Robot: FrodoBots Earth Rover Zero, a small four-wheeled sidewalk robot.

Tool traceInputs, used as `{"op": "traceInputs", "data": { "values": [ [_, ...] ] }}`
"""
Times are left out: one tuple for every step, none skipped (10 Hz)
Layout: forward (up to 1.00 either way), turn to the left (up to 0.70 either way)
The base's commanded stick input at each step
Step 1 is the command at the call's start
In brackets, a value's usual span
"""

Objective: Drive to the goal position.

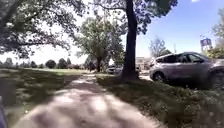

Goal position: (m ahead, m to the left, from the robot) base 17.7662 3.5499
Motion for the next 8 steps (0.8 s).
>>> {"op": "traceInputs", "data": {
  "values": [
    [0.7, 0.35],
    [0.7, 0.35],
    [0.7, 0.35],
    [0.7, 0.35],
    [0.7, 0.35],
    [0.7, 0.35],
    [0.7, 0.35],
    [0.7, 0.35]
  ]
}}
